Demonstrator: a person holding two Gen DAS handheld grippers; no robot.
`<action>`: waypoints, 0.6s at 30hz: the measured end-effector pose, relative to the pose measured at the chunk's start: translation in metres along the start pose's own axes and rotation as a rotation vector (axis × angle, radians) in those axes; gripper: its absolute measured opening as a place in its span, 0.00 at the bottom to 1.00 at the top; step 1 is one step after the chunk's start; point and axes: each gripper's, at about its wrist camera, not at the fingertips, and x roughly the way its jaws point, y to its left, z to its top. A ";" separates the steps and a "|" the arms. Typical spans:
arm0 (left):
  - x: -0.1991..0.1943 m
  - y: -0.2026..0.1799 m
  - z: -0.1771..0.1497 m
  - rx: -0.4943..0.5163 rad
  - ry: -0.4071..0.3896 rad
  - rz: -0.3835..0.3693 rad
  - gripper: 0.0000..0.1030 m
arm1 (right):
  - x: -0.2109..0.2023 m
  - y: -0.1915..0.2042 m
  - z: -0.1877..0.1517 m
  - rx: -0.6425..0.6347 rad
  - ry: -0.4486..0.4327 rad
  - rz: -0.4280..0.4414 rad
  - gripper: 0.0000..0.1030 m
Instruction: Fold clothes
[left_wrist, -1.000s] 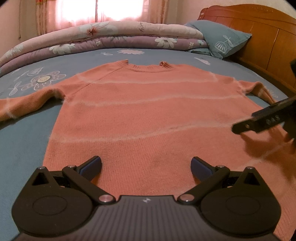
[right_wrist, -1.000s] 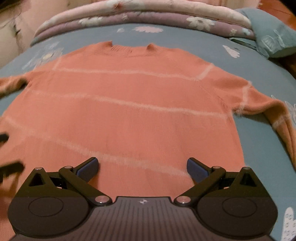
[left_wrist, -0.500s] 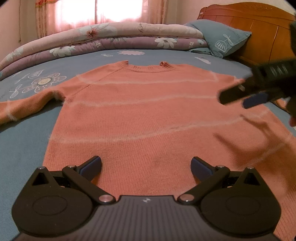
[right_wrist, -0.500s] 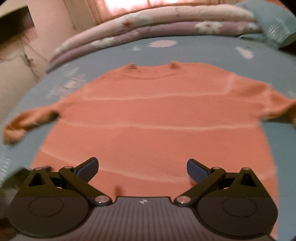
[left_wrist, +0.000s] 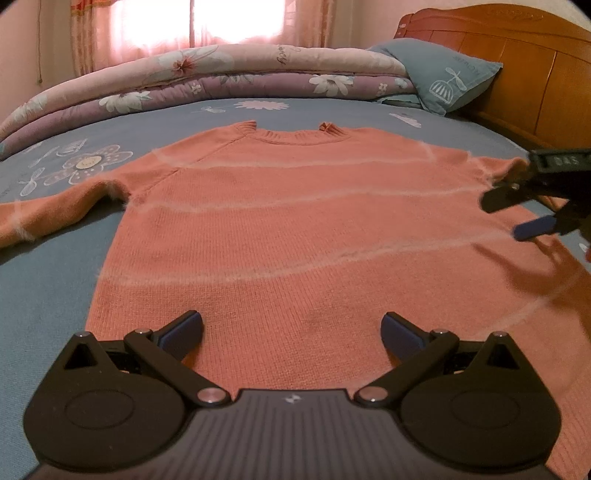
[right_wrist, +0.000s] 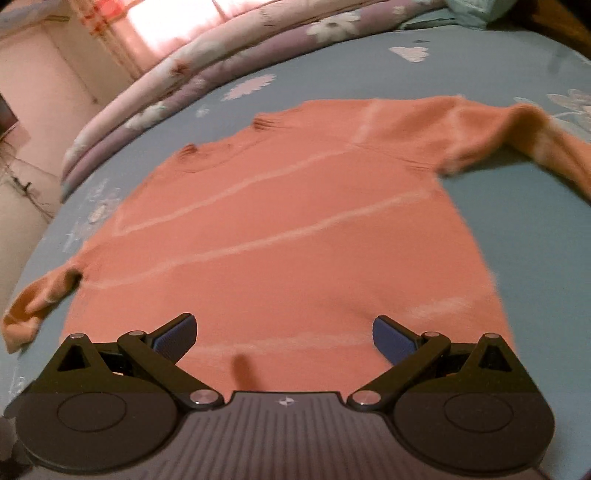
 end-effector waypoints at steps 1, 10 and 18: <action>0.000 0.000 0.000 0.001 -0.001 0.001 0.99 | -0.003 0.001 -0.003 0.011 0.000 -0.011 1.00; 0.001 -0.001 -0.002 0.005 -0.009 0.008 0.99 | -0.017 0.041 -0.057 -0.113 0.025 -0.002 1.00; 0.000 0.000 0.000 0.001 -0.001 0.004 0.99 | -0.043 0.062 -0.124 -0.308 -0.056 -0.196 1.00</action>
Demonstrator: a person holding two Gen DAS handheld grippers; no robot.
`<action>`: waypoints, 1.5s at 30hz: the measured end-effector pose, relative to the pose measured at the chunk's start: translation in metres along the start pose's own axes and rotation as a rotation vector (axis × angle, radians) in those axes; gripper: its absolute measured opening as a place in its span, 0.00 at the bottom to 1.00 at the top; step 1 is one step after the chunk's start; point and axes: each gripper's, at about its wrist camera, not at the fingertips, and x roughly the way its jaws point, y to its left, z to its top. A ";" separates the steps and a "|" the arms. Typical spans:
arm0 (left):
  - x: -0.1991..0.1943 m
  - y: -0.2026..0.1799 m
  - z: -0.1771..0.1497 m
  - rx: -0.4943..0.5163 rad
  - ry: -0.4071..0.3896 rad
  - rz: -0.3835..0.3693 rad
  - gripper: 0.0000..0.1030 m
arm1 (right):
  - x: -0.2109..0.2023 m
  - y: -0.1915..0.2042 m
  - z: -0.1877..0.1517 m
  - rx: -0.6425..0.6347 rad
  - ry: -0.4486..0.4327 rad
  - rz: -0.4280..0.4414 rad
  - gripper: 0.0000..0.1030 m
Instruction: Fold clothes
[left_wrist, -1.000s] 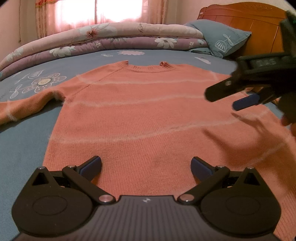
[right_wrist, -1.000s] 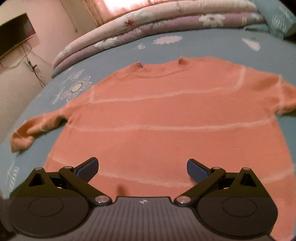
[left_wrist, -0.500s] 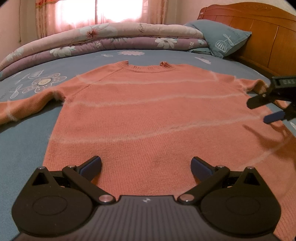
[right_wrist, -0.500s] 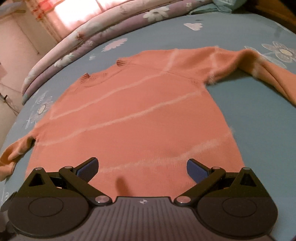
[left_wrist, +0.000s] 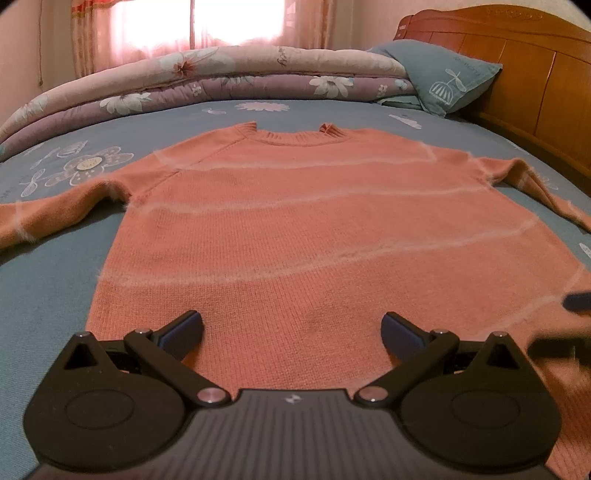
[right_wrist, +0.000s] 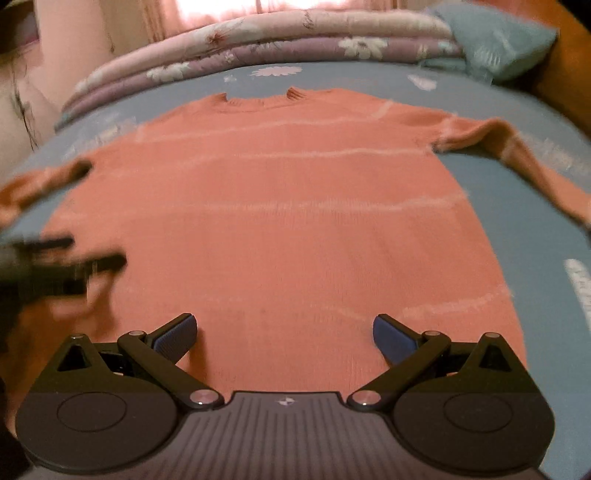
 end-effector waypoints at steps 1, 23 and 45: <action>-0.002 0.000 0.001 -0.001 0.008 0.008 0.99 | -0.003 0.007 -0.006 -0.024 -0.015 -0.036 1.00; -0.037 0.009 0.002 -0.133 0.146 -0.120 0.99 | -0.009 0.015 -0.022 0.028 -0.101 -0.105 1.00; -0.005 0.021 -0.007 -0.126 -0.029 0.141 0.99 | -0.011 0.017 -0.043 0.016 -0.228 -0.112 1.00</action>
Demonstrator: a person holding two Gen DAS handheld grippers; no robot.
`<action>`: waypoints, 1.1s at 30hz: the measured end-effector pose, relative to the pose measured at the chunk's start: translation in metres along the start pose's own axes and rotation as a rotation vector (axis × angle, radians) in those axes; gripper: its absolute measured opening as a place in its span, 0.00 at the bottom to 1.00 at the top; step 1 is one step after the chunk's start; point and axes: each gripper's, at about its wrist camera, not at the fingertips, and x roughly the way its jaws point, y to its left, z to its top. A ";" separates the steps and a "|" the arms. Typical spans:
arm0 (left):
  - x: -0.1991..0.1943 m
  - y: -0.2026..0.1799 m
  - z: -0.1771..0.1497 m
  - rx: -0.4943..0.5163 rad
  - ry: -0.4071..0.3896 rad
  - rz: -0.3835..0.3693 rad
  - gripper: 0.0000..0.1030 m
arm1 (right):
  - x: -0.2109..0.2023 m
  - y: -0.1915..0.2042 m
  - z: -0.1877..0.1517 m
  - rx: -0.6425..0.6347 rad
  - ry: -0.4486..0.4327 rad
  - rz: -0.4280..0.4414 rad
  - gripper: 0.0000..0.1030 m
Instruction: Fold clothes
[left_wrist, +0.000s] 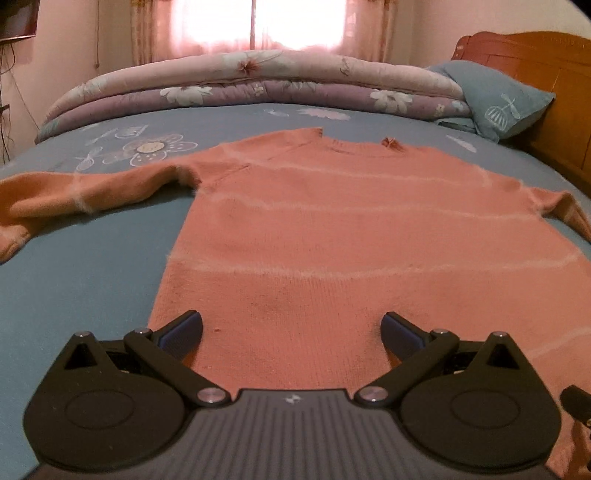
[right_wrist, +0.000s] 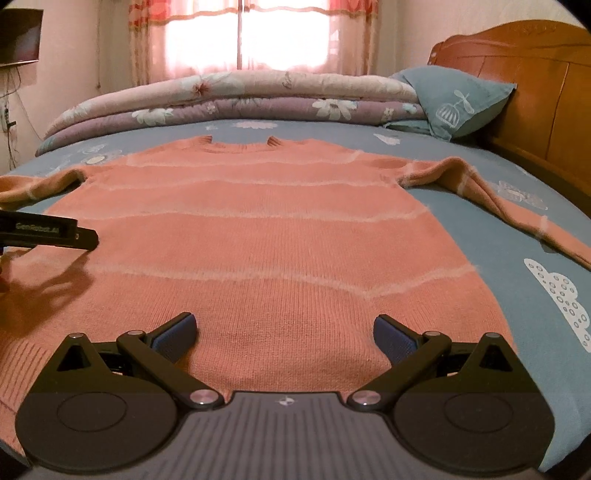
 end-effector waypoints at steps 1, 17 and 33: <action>0.000 0.000 0.000 0.002 0.001 0.003 0.99 | -0.001 -0.001 0.002 0.000 0.012 0.003 1.00; 0.003 -0.006 0.000 0.014 0.001 0.040 0.99 | 0.005 -0.122 0.040 0.503 0.031 0.078 1.00; -0.045 0.083 0.070 0.143 -0.087 0.073 0.99 | 0.015 -0.066 0.015 0.083 -0.015 0.032 1.00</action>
